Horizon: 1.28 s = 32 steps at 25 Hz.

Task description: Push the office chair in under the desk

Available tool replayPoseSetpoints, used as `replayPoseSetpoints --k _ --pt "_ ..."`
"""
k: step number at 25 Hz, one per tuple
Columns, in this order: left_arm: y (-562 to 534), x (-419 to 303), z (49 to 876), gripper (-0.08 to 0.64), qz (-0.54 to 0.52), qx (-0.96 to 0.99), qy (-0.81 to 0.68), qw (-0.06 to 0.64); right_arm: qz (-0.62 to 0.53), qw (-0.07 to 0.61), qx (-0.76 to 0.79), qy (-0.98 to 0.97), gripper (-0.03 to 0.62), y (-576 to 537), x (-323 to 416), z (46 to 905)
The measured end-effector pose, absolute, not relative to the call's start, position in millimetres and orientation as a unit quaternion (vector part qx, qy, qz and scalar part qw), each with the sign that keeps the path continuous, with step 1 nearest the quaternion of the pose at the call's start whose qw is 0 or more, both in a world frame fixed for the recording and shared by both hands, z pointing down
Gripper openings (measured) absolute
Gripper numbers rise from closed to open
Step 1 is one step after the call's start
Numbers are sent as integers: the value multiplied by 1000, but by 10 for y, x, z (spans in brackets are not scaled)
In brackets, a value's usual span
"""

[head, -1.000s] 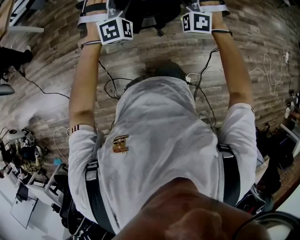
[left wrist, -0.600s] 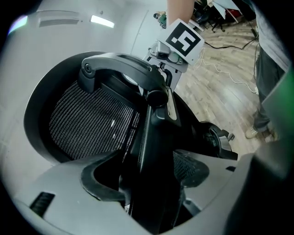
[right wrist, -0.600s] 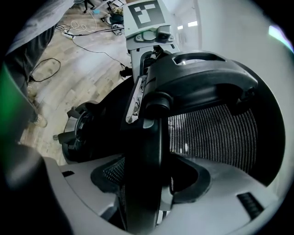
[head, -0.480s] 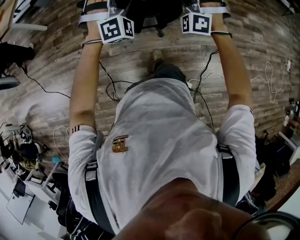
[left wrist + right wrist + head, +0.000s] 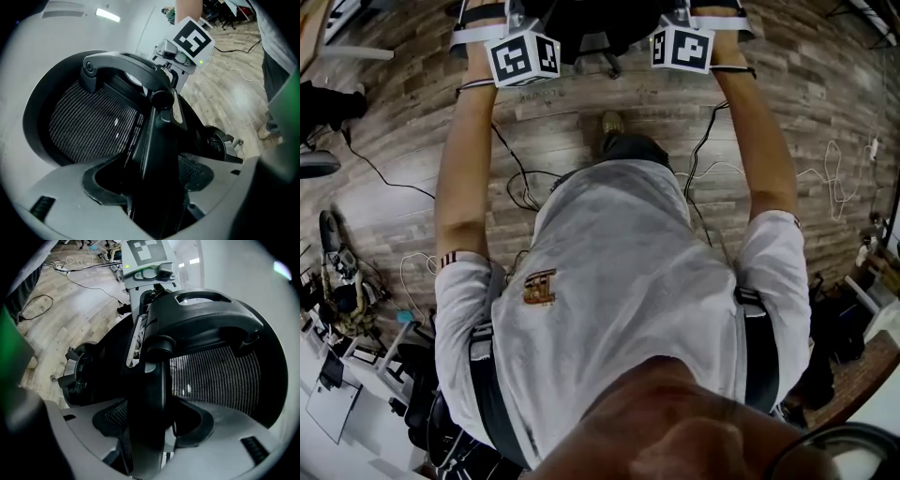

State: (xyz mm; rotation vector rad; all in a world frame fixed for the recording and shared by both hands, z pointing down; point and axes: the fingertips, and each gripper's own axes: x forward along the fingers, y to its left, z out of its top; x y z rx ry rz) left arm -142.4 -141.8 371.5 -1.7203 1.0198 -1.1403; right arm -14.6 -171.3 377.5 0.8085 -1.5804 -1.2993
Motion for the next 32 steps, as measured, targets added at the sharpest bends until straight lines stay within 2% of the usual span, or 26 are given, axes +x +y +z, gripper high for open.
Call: replayPoseSetpoints --k 18,32 --pt "-2677 -1425 3751 344 -485 -659 430 381 -530 432 298 -666 264 -2875 -154 3774" --pt "-3829 -1437 3755 344 -498 -653 438 367 -524 441 286 -670 264 -4011 -162 3775"
